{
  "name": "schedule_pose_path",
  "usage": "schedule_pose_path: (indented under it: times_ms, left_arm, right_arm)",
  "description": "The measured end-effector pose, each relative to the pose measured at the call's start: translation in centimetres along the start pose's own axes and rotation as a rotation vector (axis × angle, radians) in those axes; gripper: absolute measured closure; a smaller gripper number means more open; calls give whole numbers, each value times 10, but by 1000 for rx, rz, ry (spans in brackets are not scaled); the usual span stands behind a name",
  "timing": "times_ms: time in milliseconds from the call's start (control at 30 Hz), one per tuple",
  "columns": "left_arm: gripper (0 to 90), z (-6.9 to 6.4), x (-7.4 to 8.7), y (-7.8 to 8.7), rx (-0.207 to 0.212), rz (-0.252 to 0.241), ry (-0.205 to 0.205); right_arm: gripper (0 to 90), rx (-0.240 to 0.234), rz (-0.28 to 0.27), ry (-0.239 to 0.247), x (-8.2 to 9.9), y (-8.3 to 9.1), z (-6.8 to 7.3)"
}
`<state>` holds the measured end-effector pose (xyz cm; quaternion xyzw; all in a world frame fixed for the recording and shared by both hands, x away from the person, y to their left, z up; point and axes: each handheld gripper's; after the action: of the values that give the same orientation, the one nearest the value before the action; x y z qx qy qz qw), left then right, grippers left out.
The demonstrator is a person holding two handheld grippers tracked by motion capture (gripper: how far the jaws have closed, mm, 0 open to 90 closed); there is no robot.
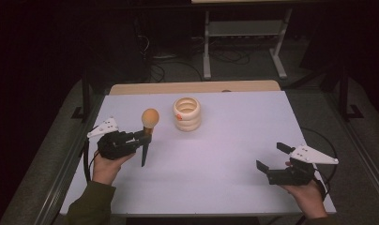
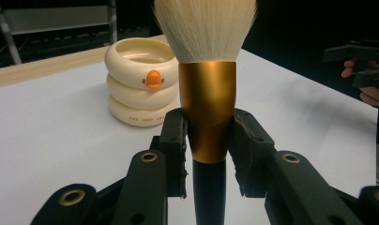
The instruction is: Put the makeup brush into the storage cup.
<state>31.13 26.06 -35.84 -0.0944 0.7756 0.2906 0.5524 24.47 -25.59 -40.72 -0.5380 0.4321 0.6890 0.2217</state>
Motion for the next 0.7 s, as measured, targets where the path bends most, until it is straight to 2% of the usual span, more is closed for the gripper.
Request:
schedule_pose_path:
  times_ms: [367, 700]
  left_arm:
    - [679, 3, -14, -8, 16, -10, -23]
    - [679, 4, -21, -18, 32, -18, -31]
  right_arm:
    - [0, 2, 0, -1, 0, 0, 0]
    - [0, -2, 10, 2, 1, -1, 2]
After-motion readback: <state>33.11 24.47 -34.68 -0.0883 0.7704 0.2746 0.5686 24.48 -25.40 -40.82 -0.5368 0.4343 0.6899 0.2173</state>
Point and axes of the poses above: each handheld gripper's, and its own axes: y roughly backward along the jaws, x roughly out of its underside, z roughly to its left, and after that the axes turned 4 degrees about x, right-handed
